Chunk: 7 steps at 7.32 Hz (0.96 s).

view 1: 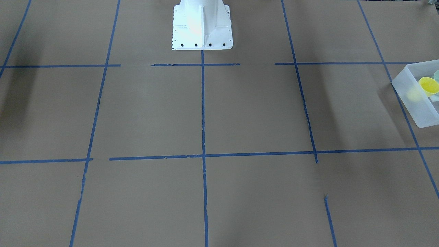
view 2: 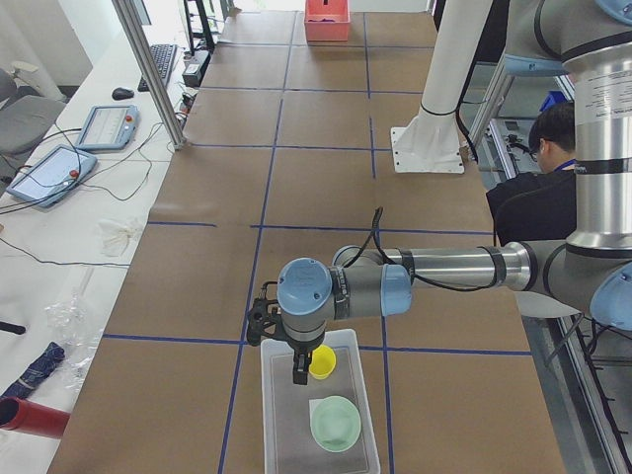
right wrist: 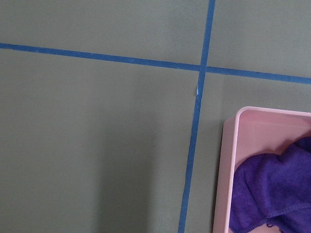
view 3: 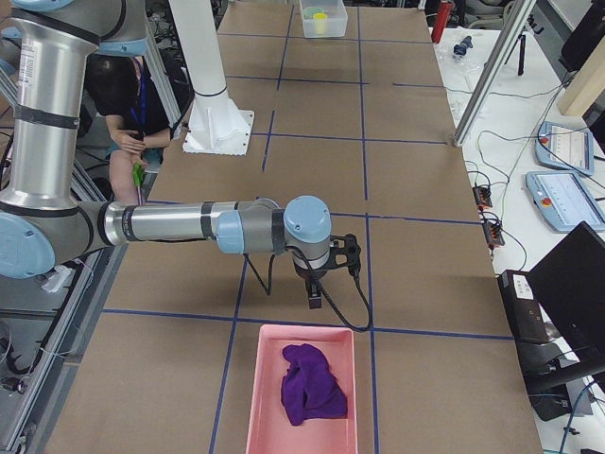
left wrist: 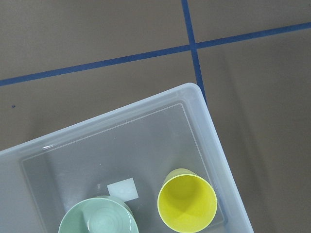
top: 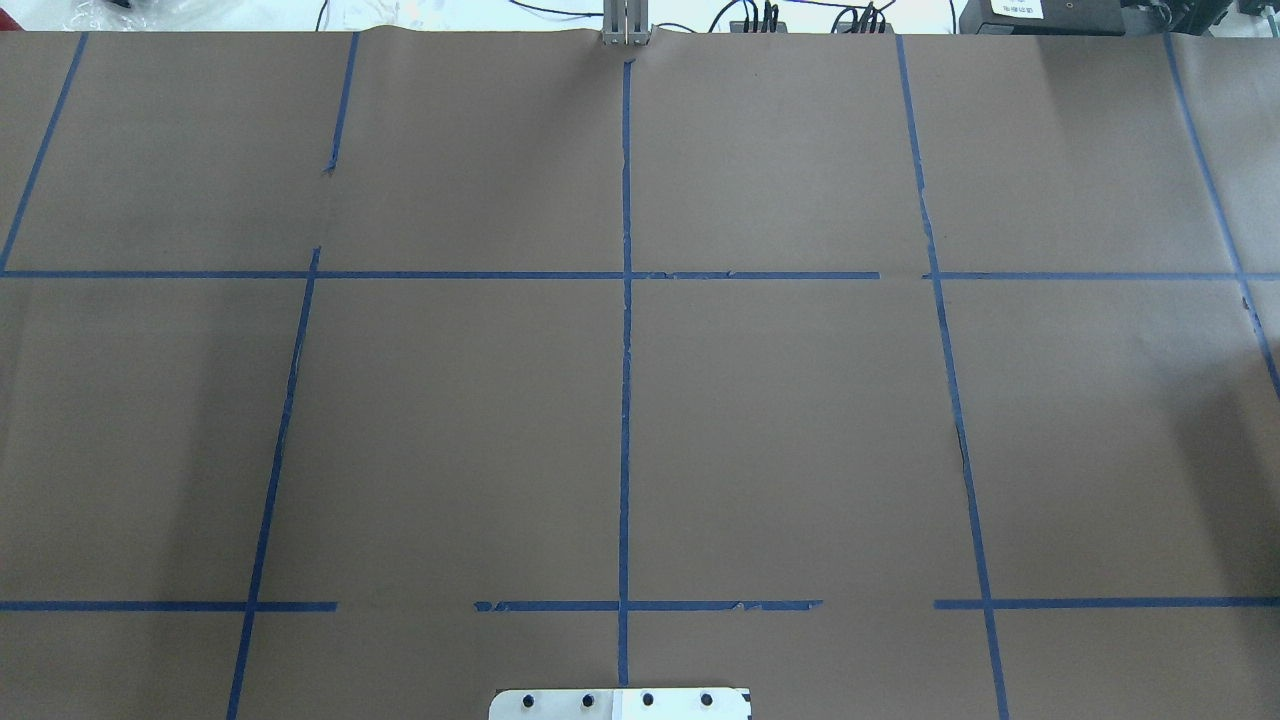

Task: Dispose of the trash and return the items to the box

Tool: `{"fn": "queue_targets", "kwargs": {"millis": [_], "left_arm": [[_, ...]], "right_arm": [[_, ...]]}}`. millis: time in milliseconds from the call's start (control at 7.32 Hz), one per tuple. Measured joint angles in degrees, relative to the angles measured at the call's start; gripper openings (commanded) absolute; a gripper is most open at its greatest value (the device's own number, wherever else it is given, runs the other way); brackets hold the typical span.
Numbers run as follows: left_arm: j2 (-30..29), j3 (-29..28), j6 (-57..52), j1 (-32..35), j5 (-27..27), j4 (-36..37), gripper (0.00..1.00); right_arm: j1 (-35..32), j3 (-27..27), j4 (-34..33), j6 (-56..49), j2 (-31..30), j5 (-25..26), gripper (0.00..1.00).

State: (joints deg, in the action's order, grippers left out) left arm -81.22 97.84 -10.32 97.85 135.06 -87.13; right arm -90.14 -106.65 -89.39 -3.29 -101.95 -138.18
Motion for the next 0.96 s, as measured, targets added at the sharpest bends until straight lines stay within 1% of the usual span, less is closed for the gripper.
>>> {"fn": "queue_targets", "kwargs": {"millis": [273, 957], "left_arm": [[-0.27, 0.24, 2.26, 0.00, -0.01, -0.67, 1.00], [-0.17, 0.42, 2.59, -0.03, -0.39, -1.28, 1.00]], "right_arm": [[0.66, 0.06, -0.09, -0.17, -0.44, 0.01, 1.00], [2.15, 0.31, -0.08, -0.31, -1.88, 0.10, 1.00]]}}
